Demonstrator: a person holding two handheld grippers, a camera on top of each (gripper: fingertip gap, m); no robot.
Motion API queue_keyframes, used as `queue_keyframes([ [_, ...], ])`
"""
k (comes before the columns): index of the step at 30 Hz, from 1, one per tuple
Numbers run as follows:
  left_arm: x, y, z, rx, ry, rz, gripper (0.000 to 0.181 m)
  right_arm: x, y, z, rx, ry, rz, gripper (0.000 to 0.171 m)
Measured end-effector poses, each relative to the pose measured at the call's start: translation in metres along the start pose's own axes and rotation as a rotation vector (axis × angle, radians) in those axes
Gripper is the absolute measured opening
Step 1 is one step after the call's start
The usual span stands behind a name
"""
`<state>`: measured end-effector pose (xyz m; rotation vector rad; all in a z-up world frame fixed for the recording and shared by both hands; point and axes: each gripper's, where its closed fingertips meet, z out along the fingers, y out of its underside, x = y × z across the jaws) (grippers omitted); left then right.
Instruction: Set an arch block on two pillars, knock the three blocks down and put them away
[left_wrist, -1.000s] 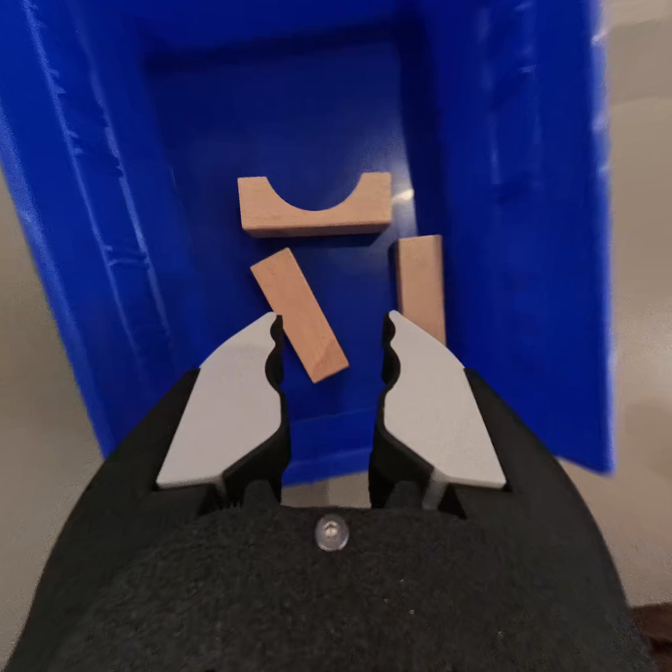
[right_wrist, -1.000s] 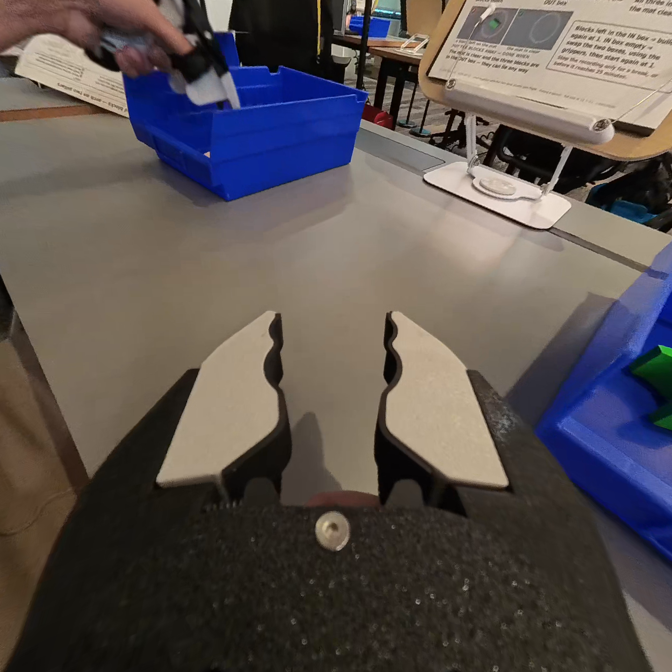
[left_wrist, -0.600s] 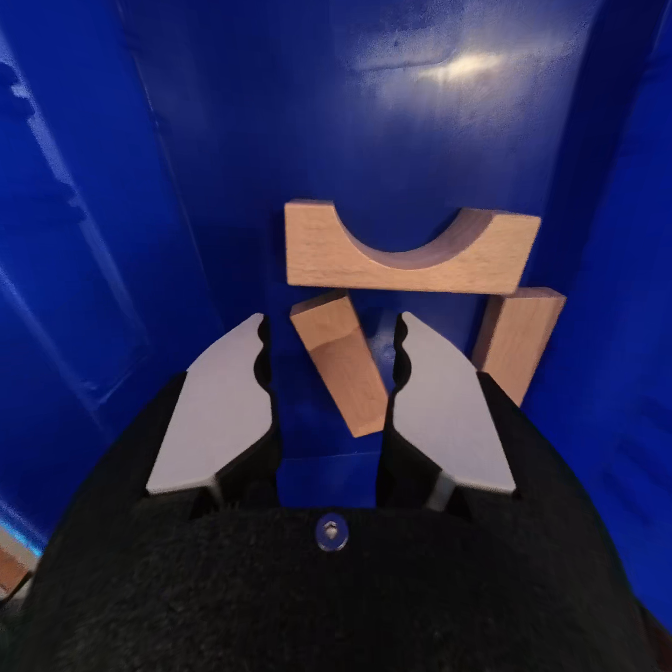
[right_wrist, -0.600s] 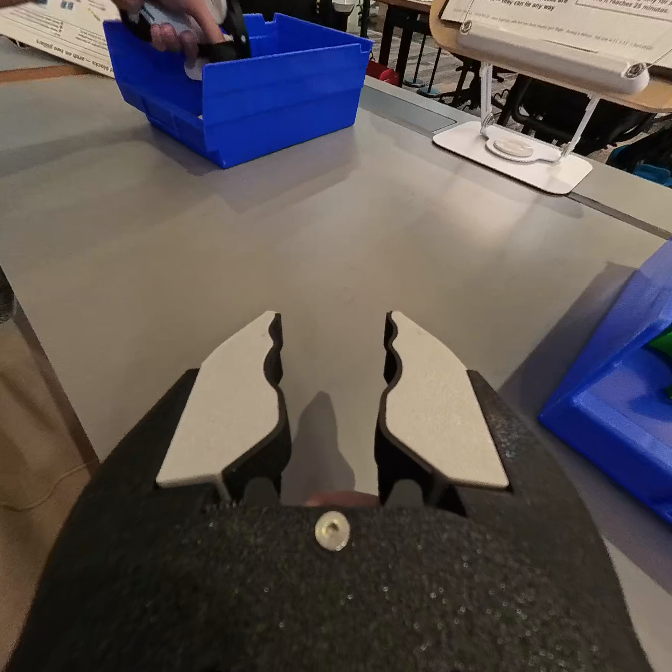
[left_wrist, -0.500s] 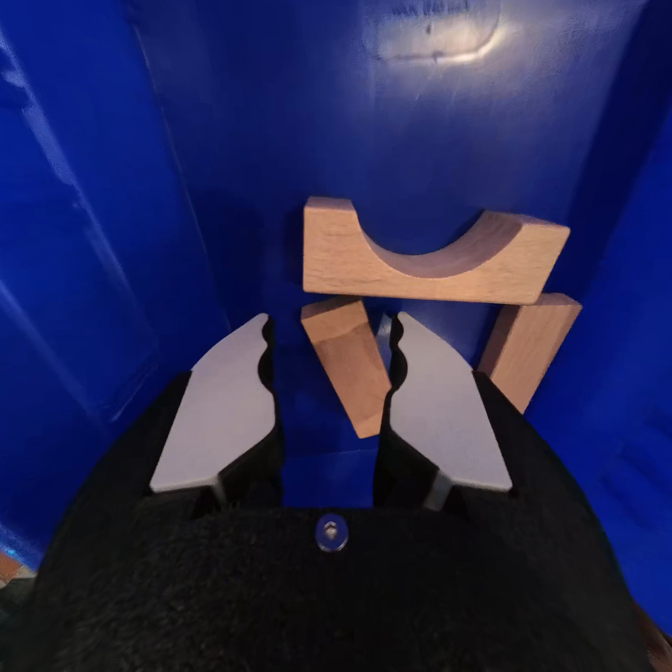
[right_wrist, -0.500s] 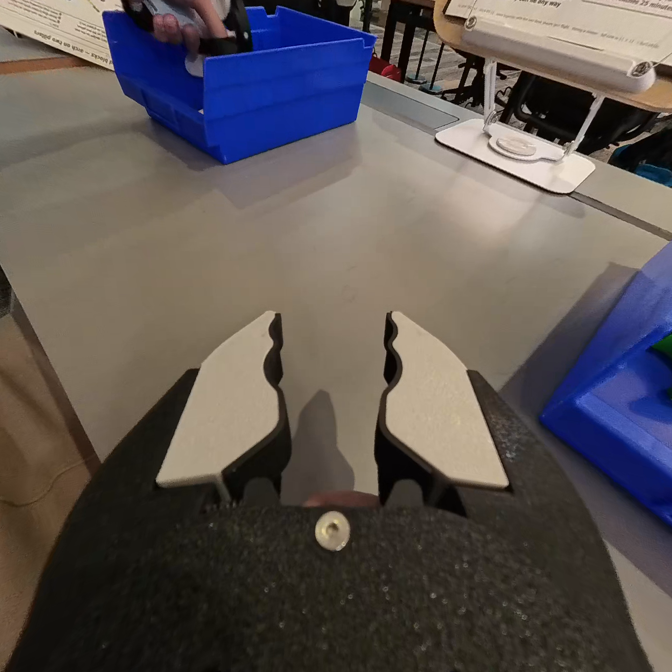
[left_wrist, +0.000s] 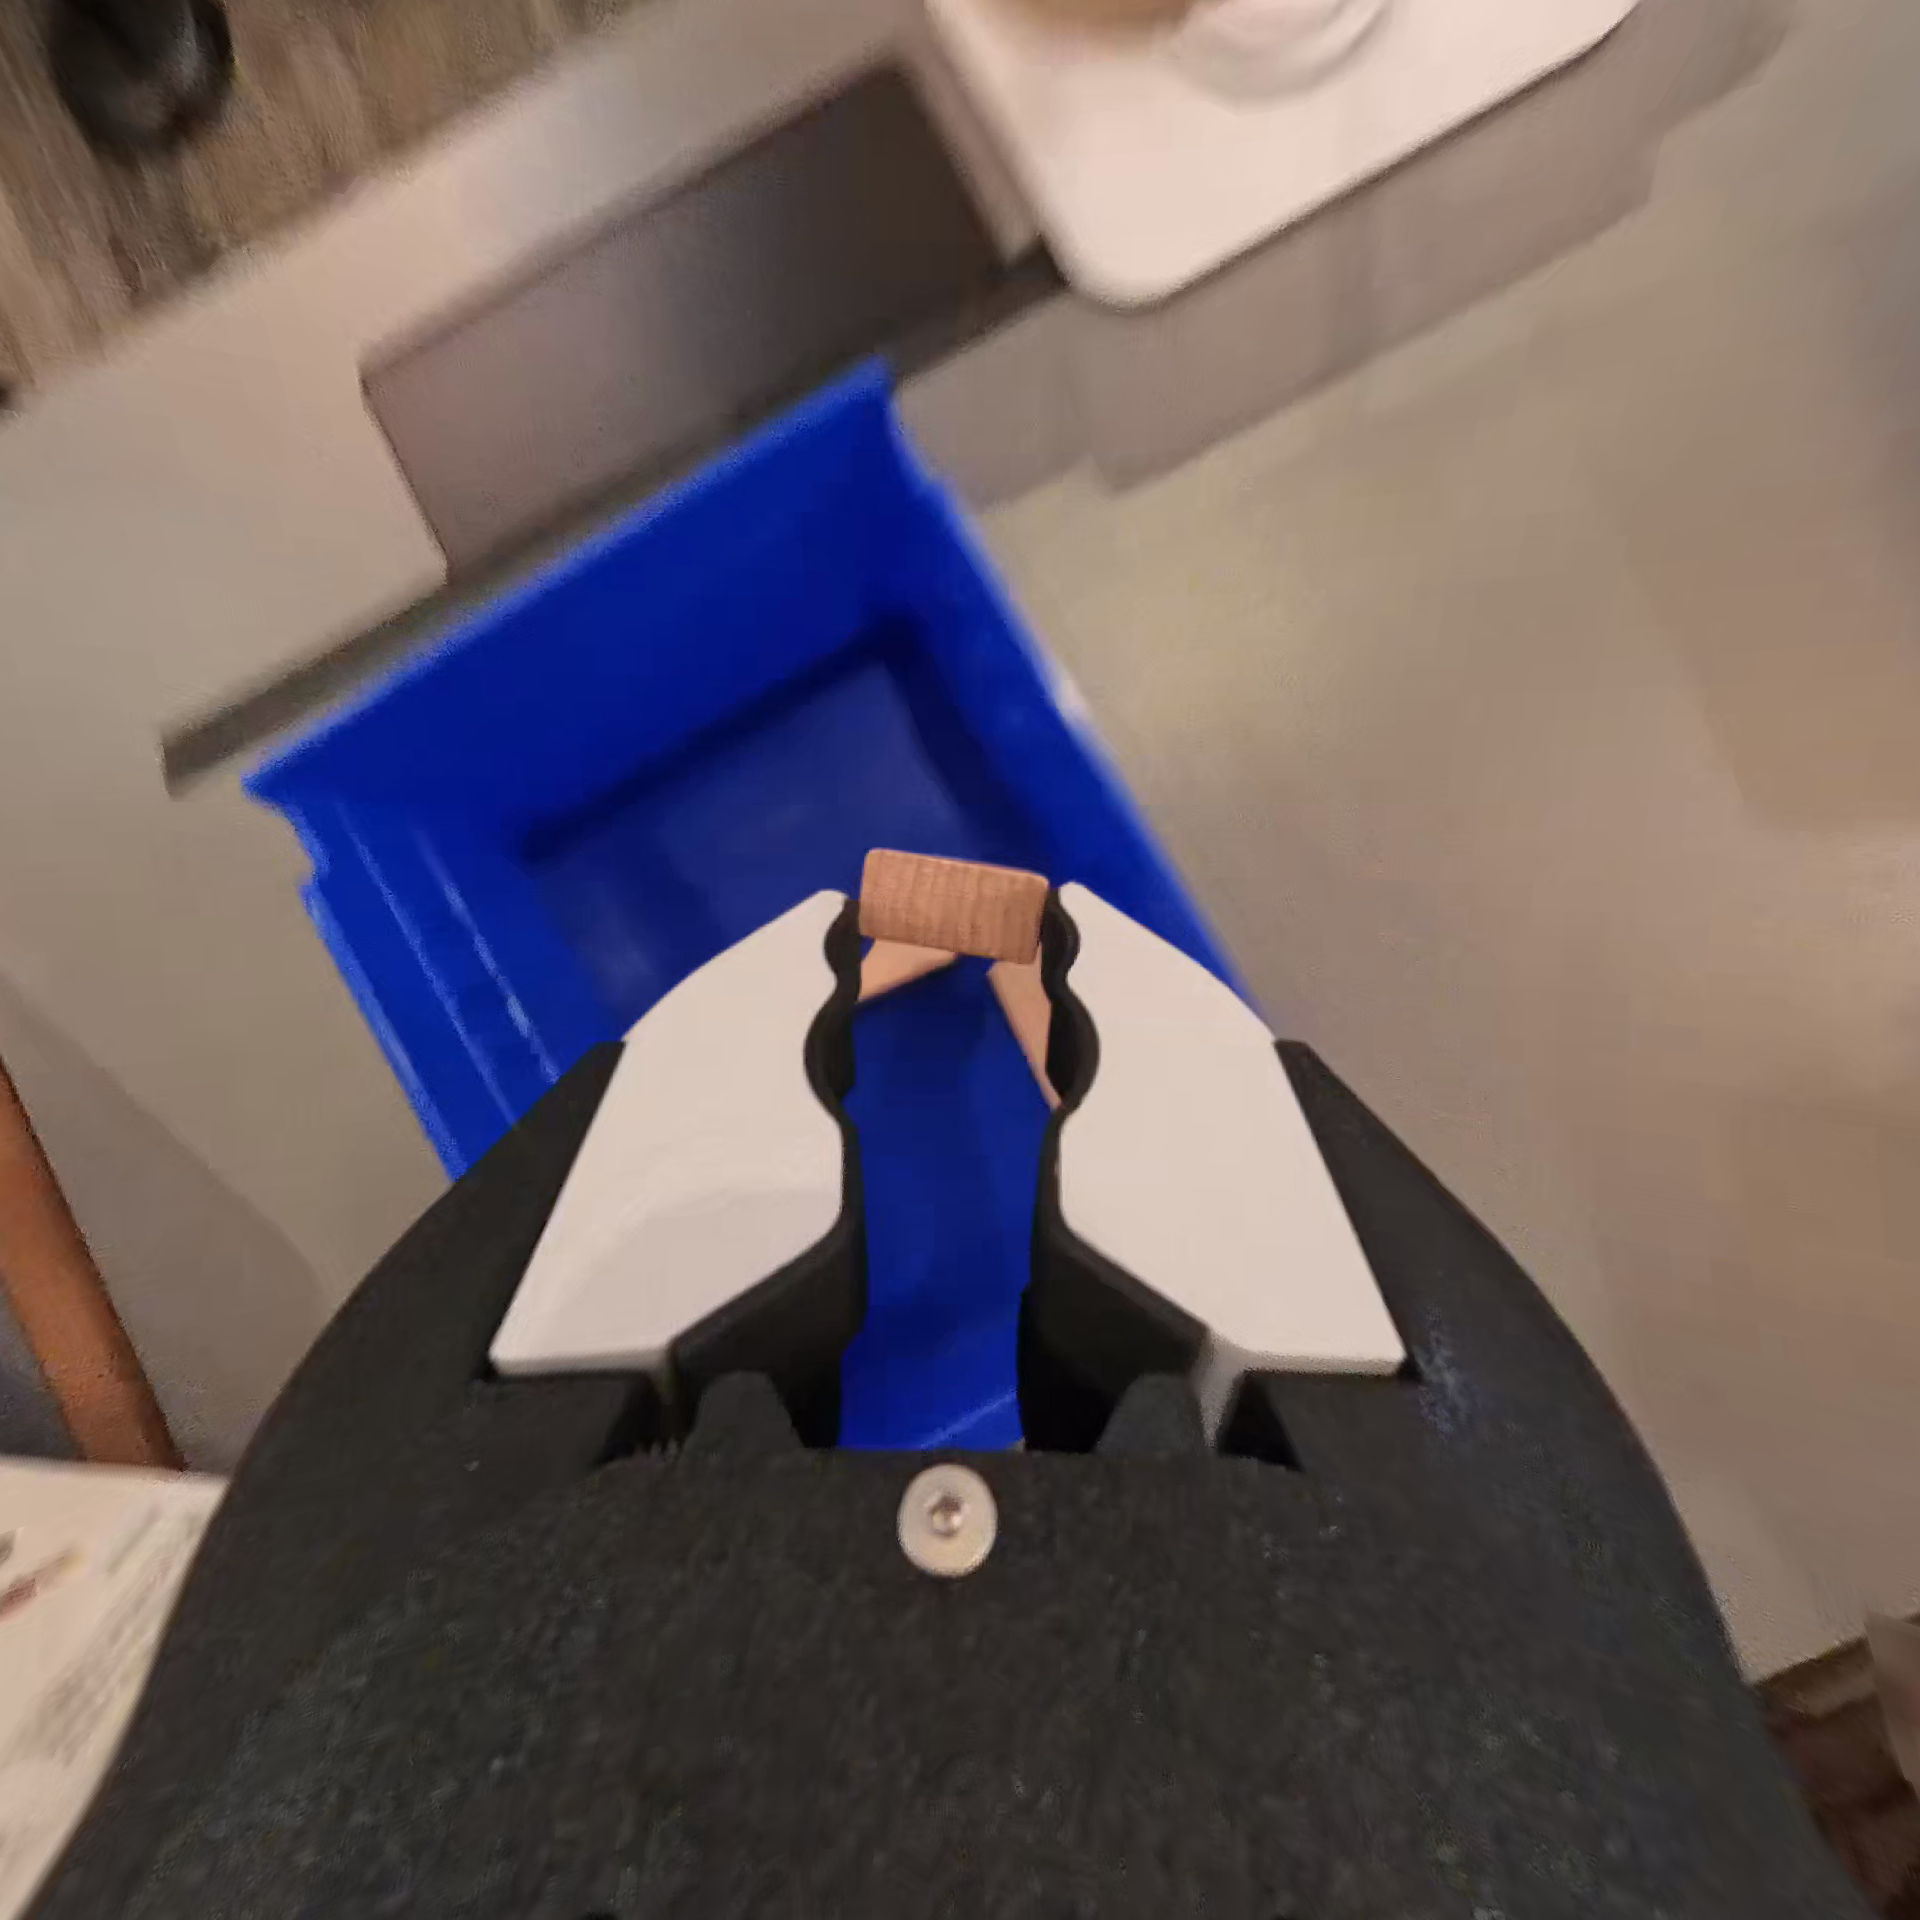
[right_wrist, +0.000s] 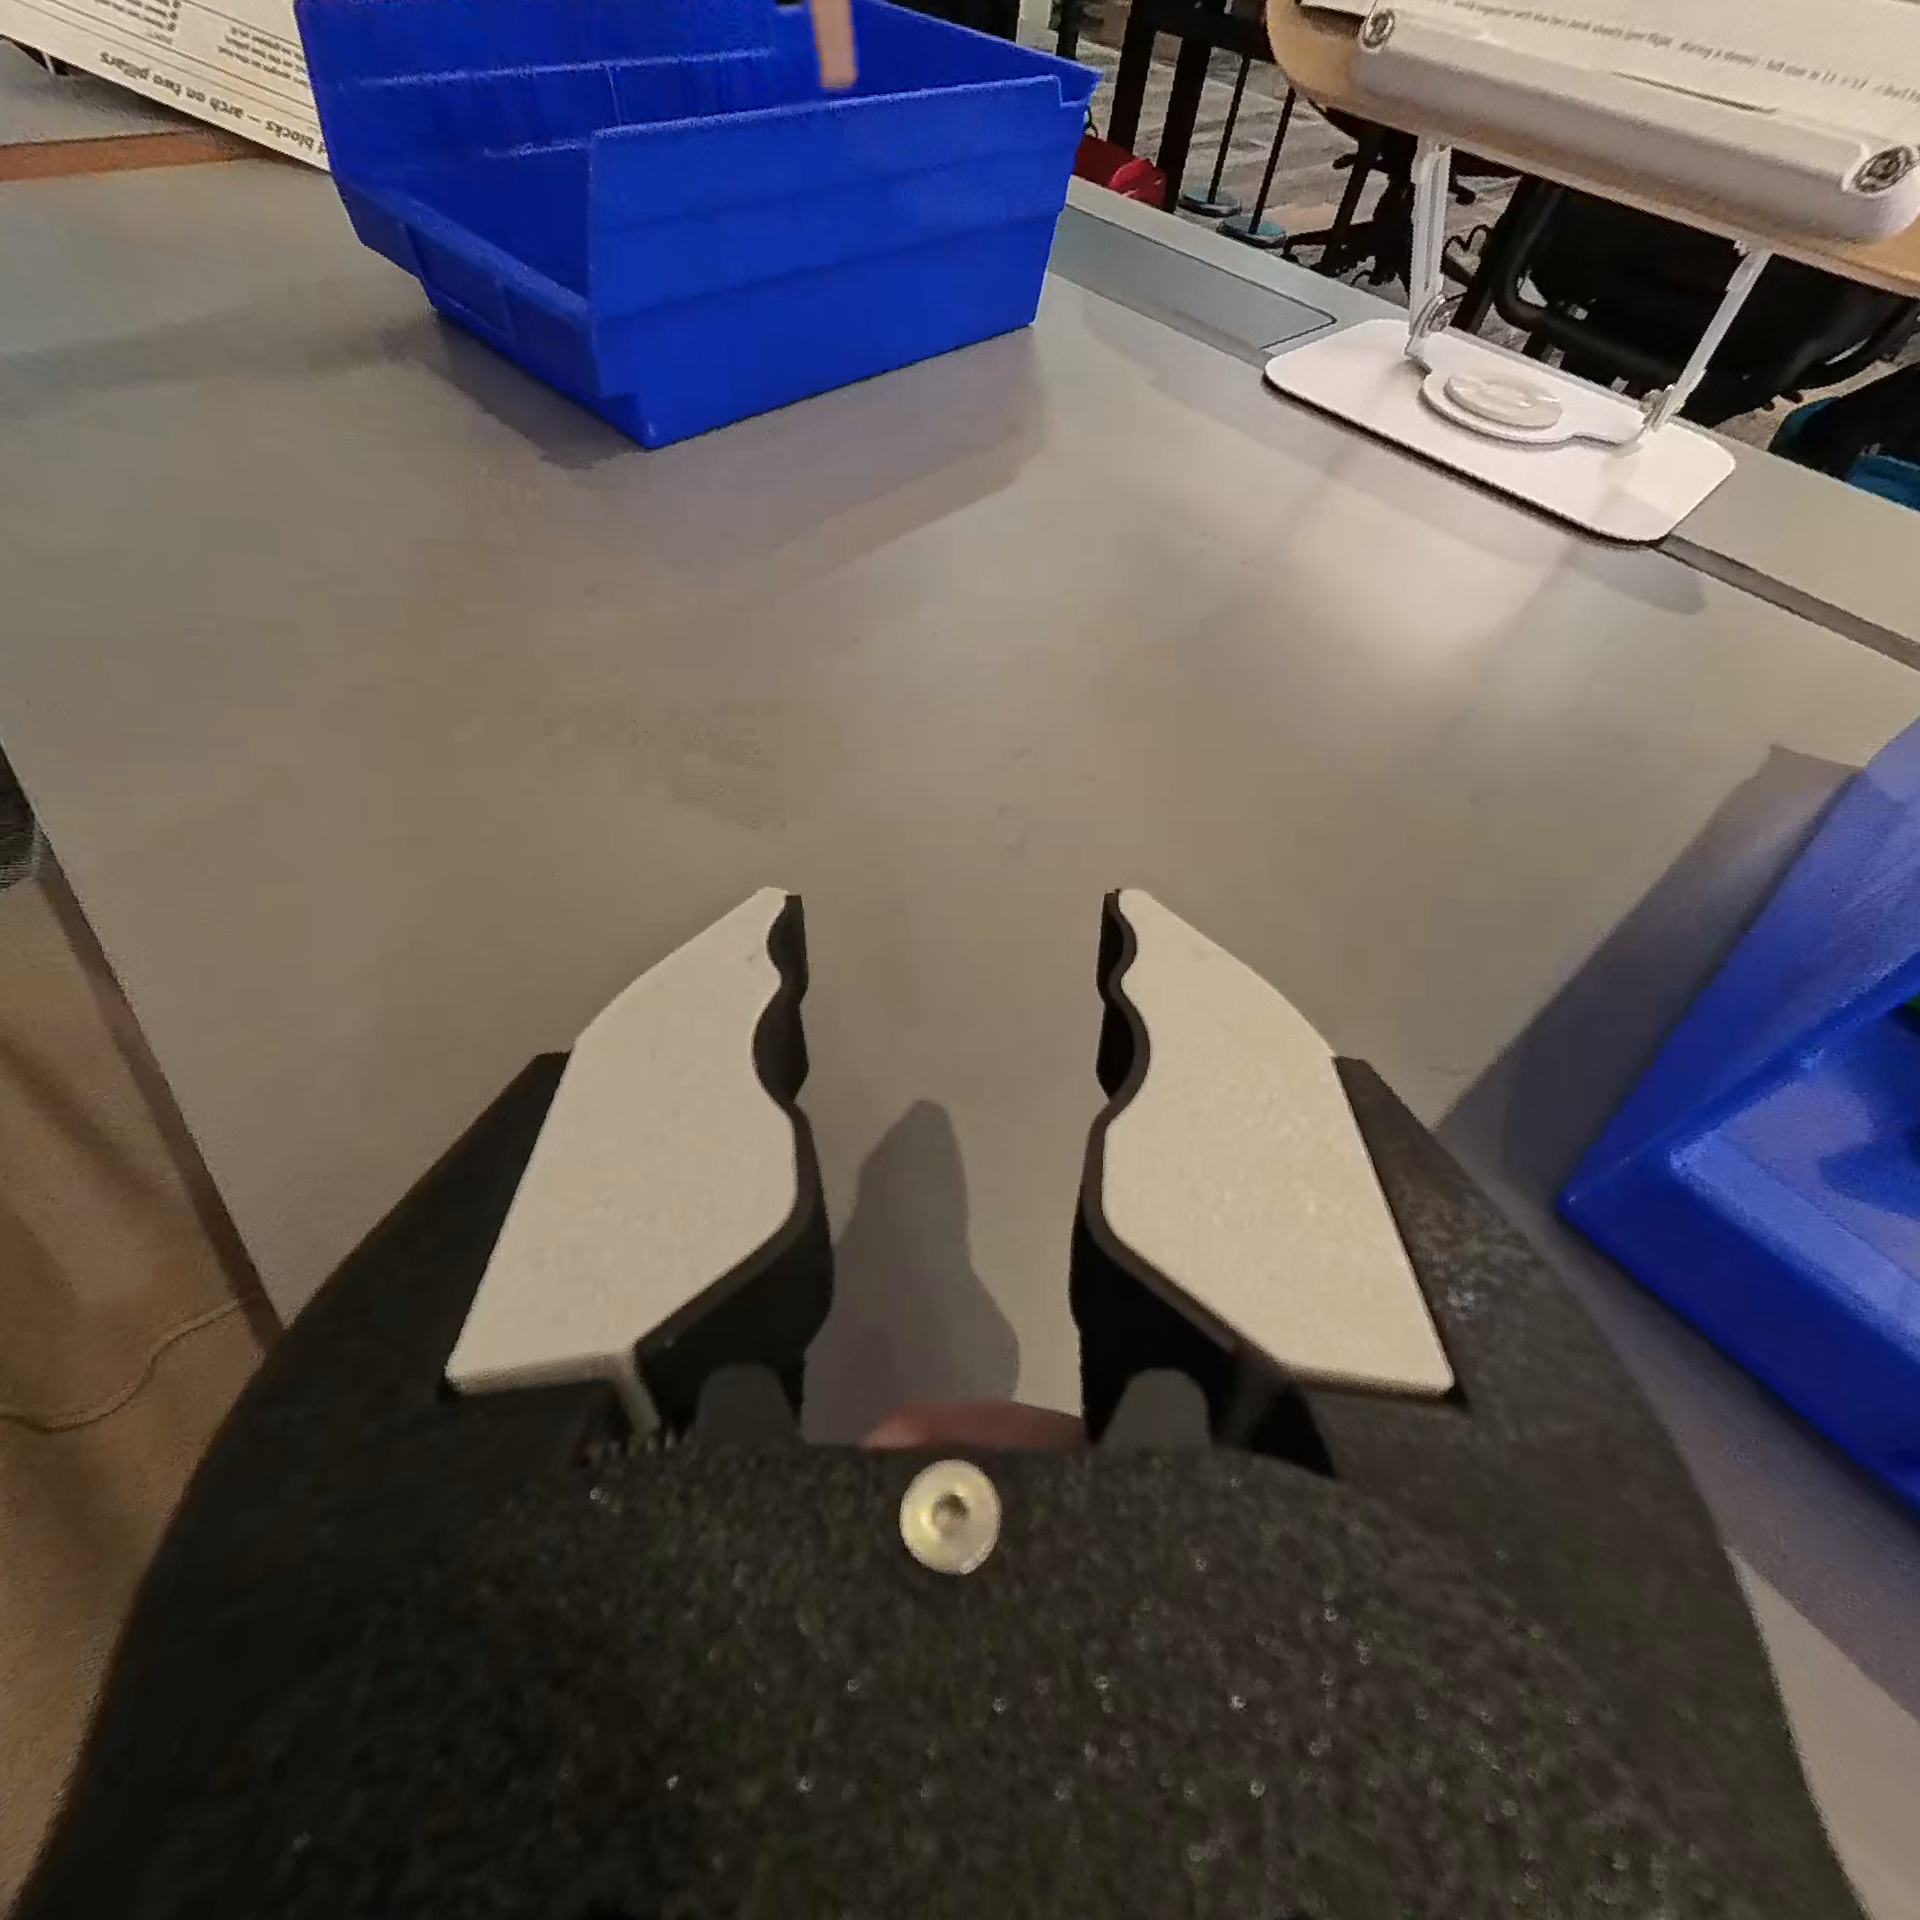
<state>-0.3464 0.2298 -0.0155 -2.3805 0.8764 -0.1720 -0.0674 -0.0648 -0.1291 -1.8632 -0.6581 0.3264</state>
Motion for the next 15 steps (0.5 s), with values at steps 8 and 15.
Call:
queue_keyframes([
  [8,0.141,-0.059,0.023,0.141,0.312,0.460,0.033,0.000,0.000,0.002,-0.004,0.008,-0.021,0.053],
  [15,0.203,-0.056,0.096,0.046,0.464,0.733,0.033,0.003,-0.001,0.001,0.003,0.025,-0.031,0.053],
])
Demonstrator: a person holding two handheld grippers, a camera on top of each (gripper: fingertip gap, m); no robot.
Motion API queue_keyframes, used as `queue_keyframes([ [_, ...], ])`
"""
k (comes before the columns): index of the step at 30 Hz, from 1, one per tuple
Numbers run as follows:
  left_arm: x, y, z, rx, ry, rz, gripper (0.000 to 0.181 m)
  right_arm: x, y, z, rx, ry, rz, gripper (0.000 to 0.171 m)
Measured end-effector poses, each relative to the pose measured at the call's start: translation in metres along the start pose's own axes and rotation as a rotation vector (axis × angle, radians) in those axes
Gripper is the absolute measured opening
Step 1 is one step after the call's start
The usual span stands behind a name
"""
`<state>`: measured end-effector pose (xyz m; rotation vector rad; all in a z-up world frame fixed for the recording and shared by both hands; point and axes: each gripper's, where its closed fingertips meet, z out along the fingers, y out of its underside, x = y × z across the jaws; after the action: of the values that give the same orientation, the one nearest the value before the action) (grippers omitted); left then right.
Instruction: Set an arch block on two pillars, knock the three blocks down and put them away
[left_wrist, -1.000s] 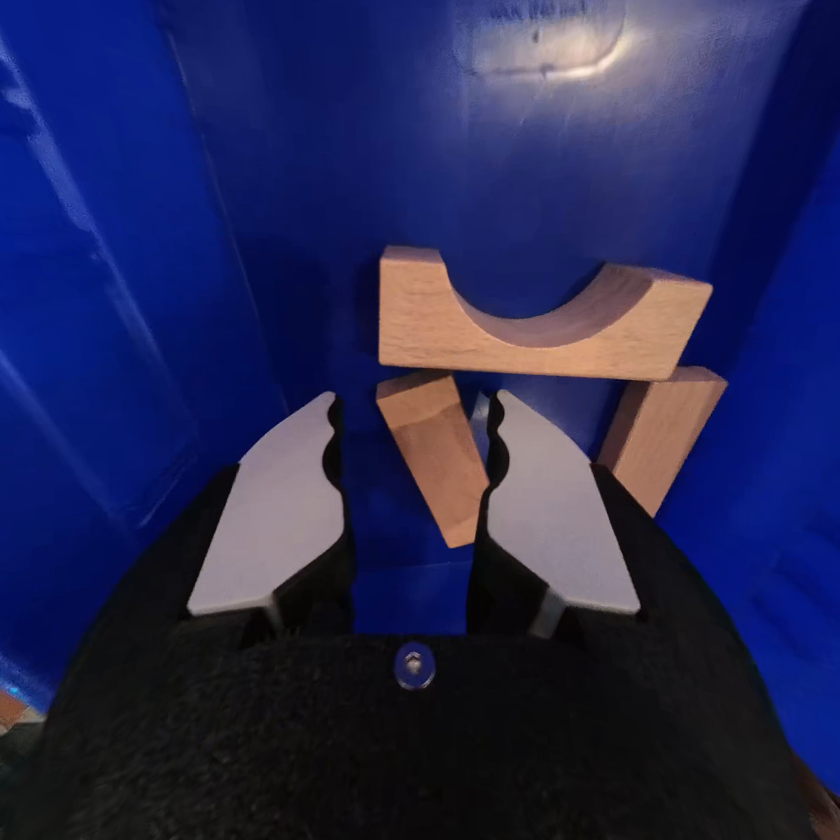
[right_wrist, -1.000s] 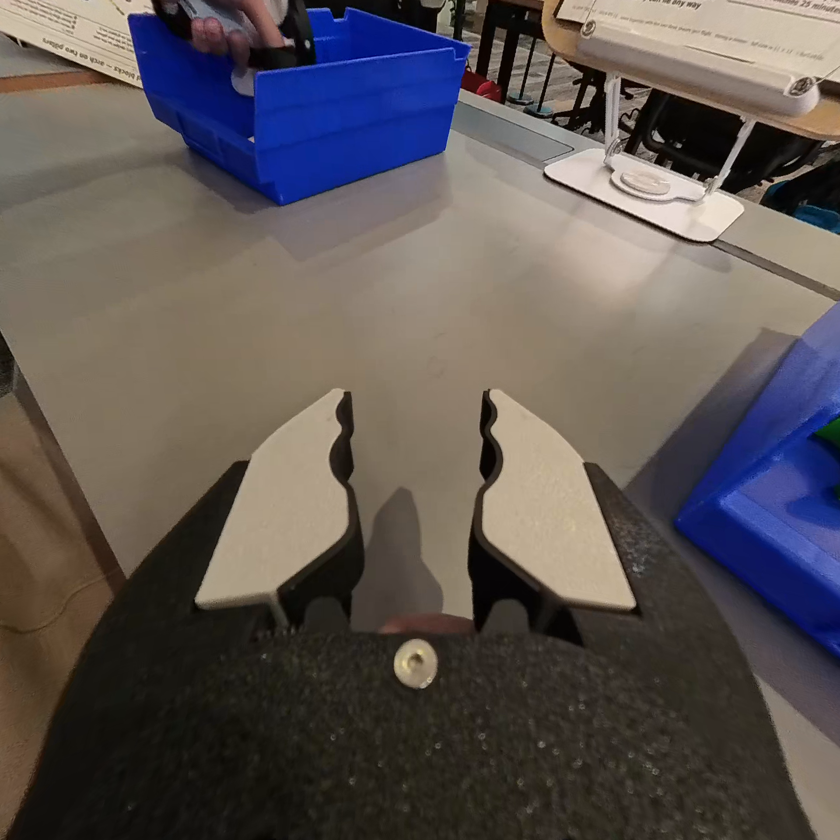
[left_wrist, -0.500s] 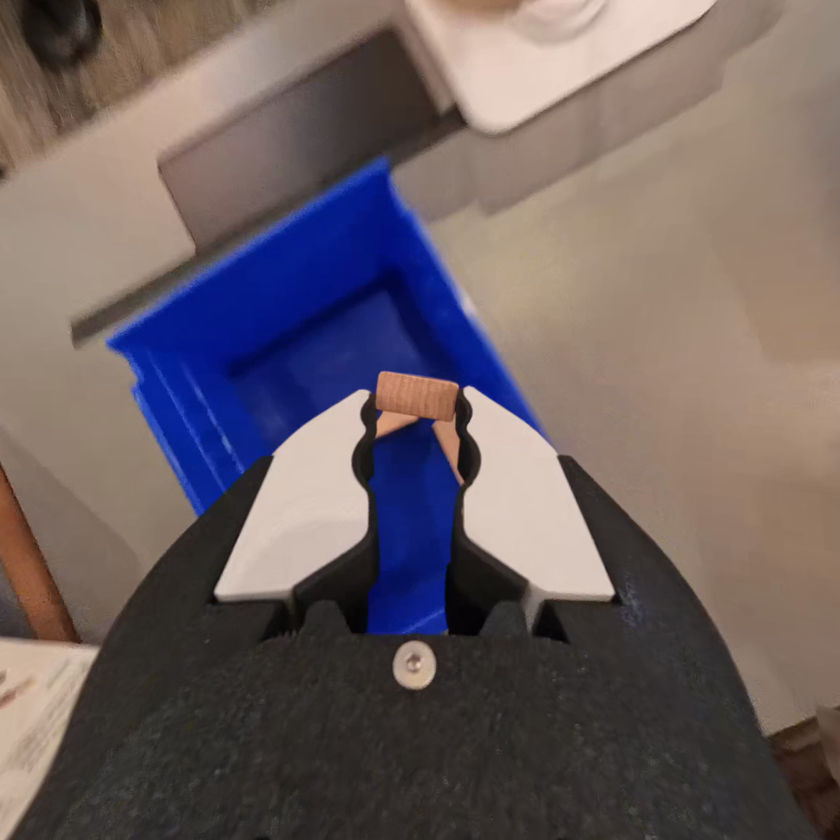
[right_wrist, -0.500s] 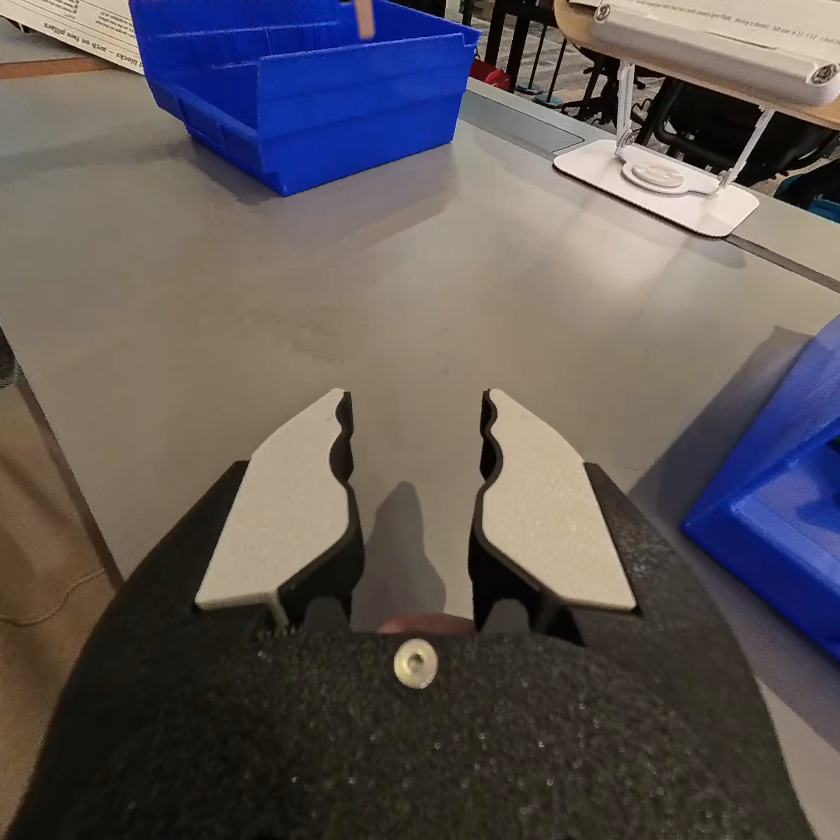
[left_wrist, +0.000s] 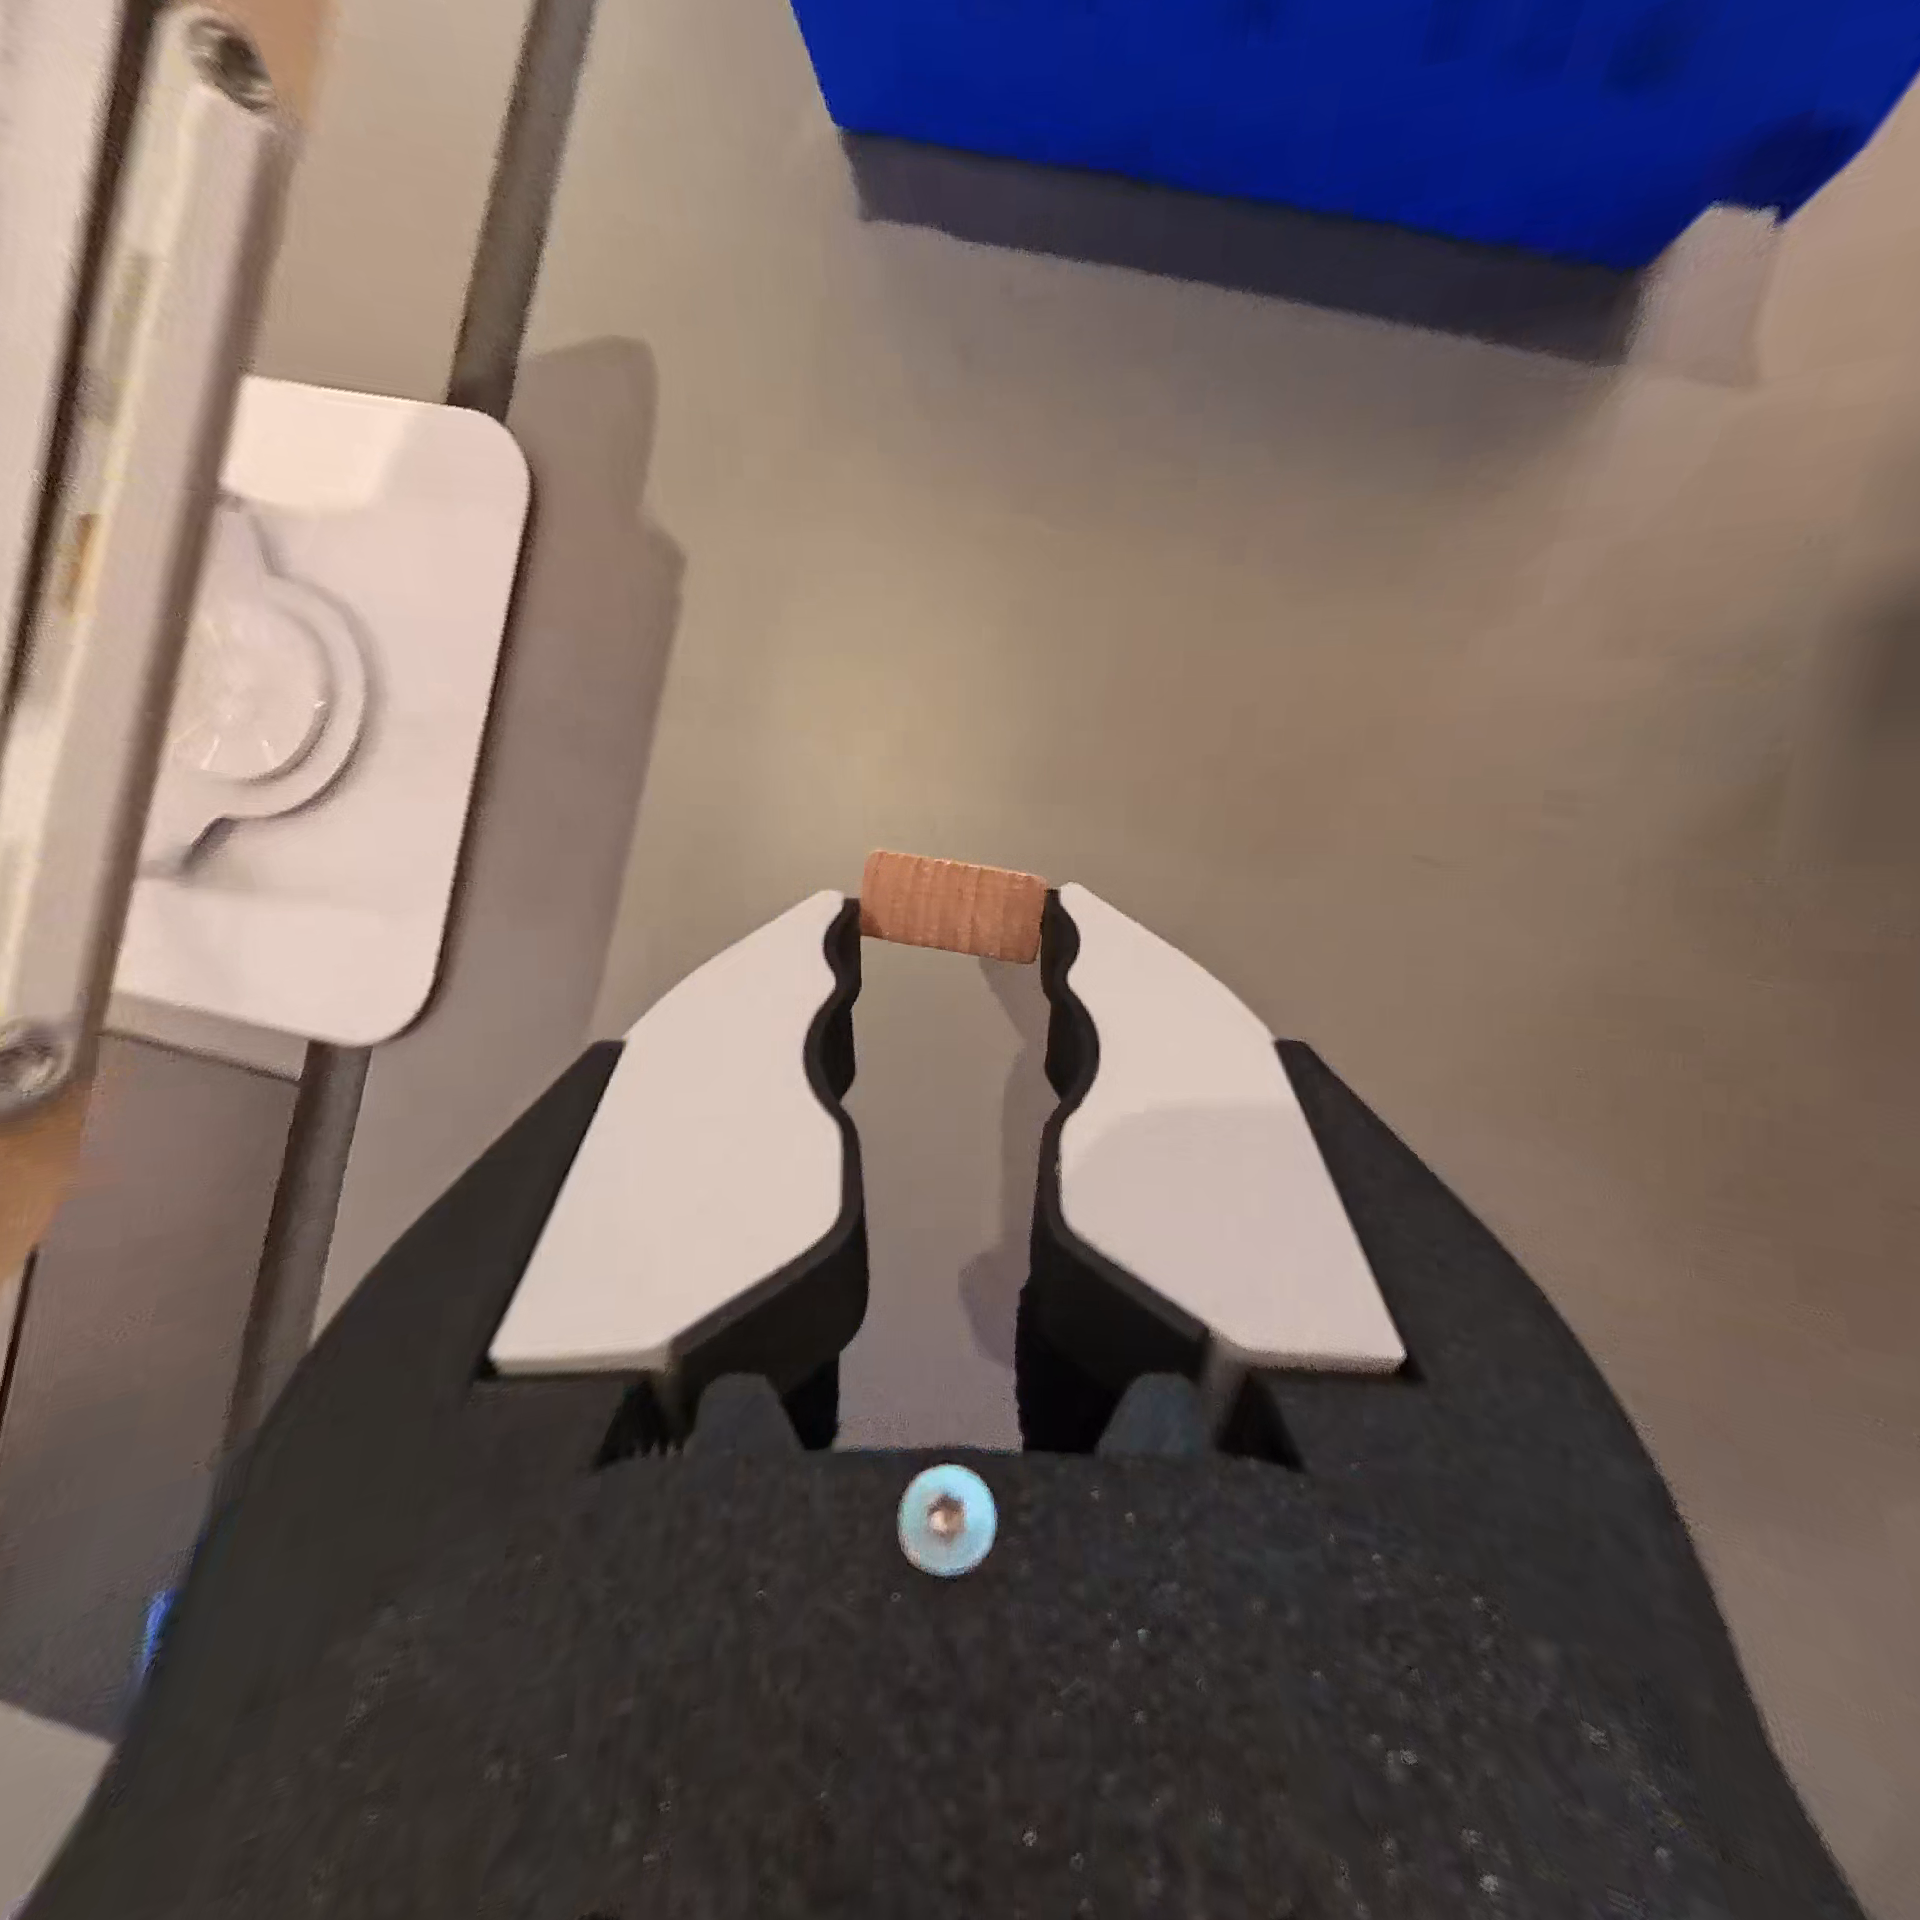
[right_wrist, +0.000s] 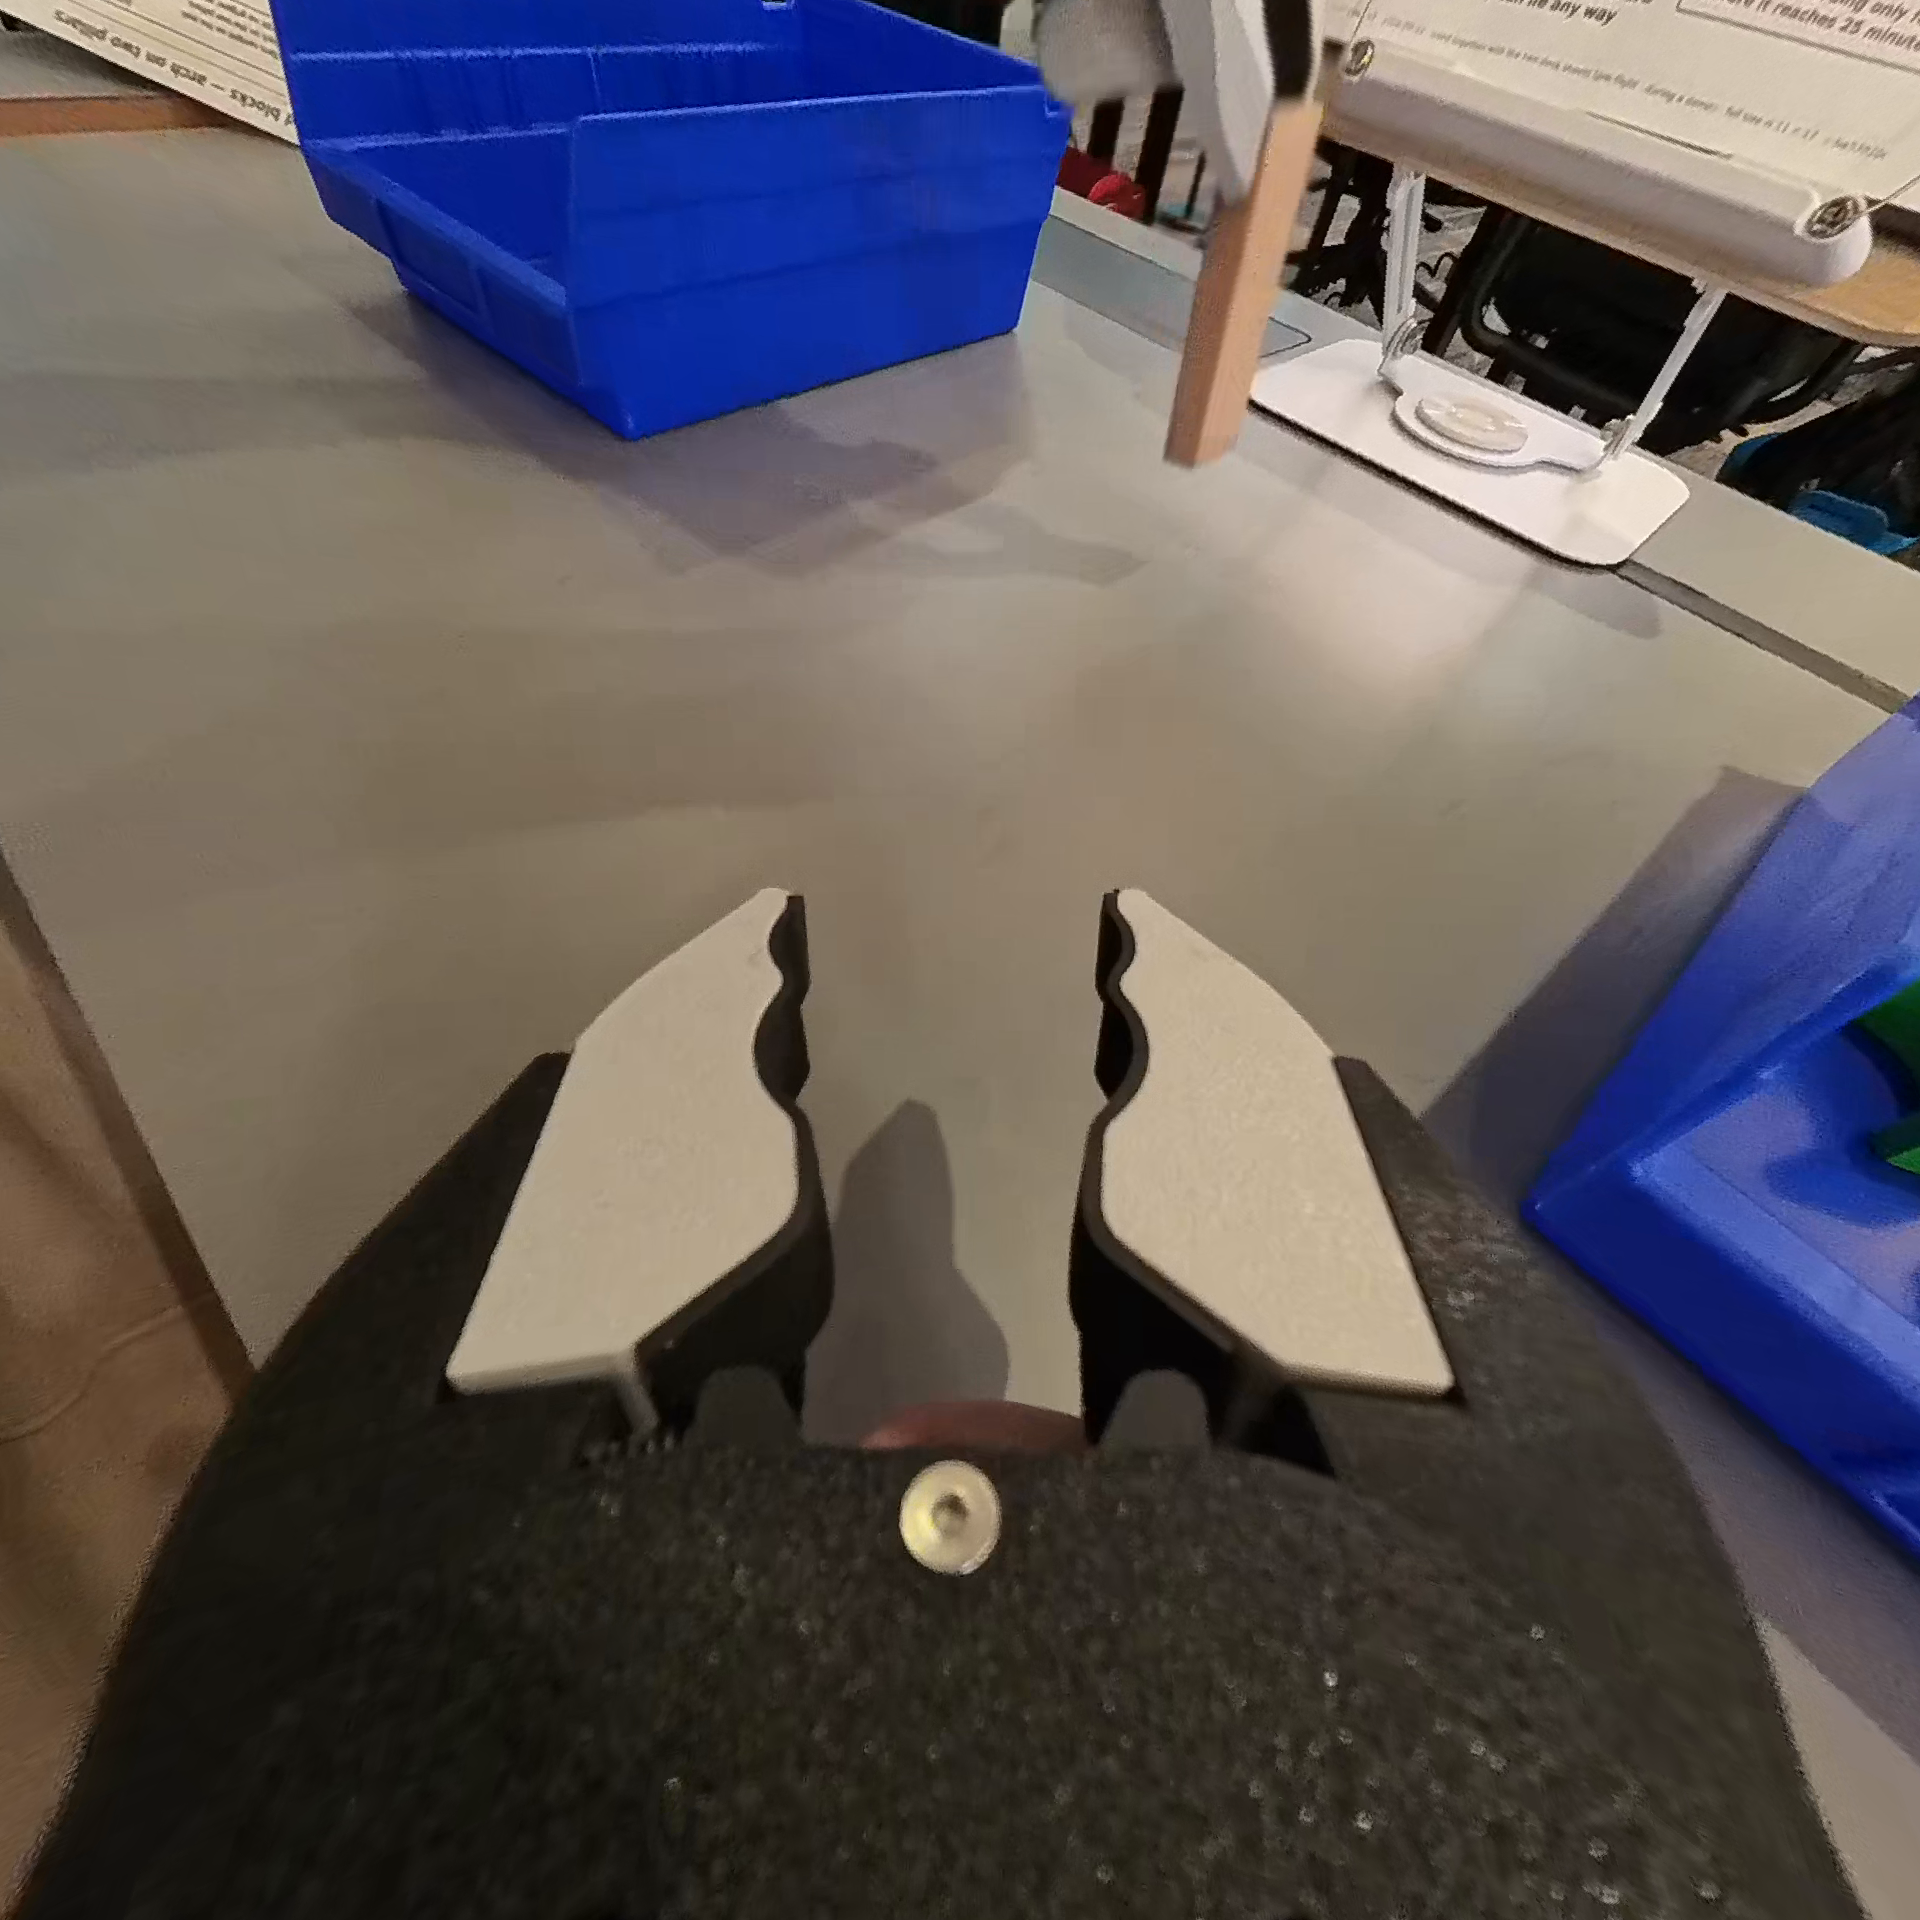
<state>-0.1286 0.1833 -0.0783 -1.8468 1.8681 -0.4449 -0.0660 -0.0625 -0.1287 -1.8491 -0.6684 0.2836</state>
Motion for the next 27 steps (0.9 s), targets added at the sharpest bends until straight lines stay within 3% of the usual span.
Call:
queue_keyframes([
  [9,-0.005,0.001,0.049,-0.049,0.050,0.094,0.033,0.004,0.006,0.003,-0.020,0.013,-0.006,0.053],
  [25,-0.009,-0.005,0.057,-0.123,0.021,0.006,0.033,0.004,0.009,0.006,-0.039,0.010,-0.008,0.053],
  [27,-0.009,-0.003,0.058,-0.126,0.006,-0.002,0.045,0.004,0.009,0.006,-0.037,0.012,-0.007,0.053],
])
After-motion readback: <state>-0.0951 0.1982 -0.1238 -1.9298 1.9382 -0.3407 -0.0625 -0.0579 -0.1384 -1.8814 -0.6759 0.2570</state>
